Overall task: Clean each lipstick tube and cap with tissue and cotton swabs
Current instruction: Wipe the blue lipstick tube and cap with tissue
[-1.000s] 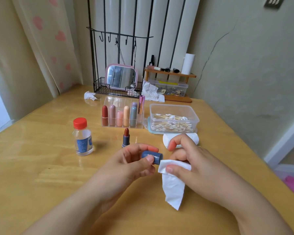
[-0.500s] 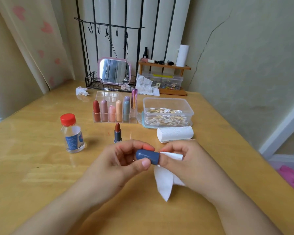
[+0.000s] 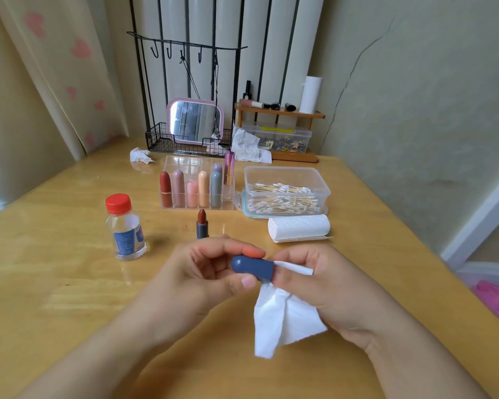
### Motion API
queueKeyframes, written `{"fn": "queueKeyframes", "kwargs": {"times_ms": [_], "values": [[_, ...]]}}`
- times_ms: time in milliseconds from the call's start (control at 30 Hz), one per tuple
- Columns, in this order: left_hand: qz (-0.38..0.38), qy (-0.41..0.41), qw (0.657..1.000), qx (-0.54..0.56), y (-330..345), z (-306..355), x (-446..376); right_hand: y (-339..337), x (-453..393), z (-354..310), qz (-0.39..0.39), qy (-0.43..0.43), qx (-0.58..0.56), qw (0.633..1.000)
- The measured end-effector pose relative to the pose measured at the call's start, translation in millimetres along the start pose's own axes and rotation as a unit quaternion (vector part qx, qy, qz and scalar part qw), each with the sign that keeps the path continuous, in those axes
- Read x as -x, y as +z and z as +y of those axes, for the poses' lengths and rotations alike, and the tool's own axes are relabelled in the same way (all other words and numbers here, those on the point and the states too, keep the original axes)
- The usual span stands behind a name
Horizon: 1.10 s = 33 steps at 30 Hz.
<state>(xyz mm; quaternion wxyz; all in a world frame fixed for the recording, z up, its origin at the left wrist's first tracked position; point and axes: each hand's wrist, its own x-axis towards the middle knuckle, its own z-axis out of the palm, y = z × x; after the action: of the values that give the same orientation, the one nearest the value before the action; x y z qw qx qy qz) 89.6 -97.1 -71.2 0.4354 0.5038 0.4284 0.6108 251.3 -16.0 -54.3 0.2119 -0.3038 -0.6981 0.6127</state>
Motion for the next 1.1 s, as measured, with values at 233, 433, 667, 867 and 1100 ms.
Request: {"fn": "queueKeyframes", "kwargs": {"times_ms": [233,433,667,867,1100], "values": [[0.022,-0.037,0.999,0.016,0,-5,-1,4,2,-2,0.065,-0.057,0.114,0.99],[0.004,-0.029,0.995,-0.094,-4,-6,-1,5,2,-2,0.114,-0.086,0.174,0.974],[0.018,-0.024,0.999,-0.013,-5,-7,-2,5,0,-1,0.075,-0.048,0.084,0.992],[-0.004,-0.04,0.991,-0.127,-3,-8,-2,11,3,-4,0.124,-0.131,0.241,0.954],[0.03,-0.022,0.999,-0.019,-3,-14,-3,6,0,0,0.111,-0.094,0.149,0.978]]}}
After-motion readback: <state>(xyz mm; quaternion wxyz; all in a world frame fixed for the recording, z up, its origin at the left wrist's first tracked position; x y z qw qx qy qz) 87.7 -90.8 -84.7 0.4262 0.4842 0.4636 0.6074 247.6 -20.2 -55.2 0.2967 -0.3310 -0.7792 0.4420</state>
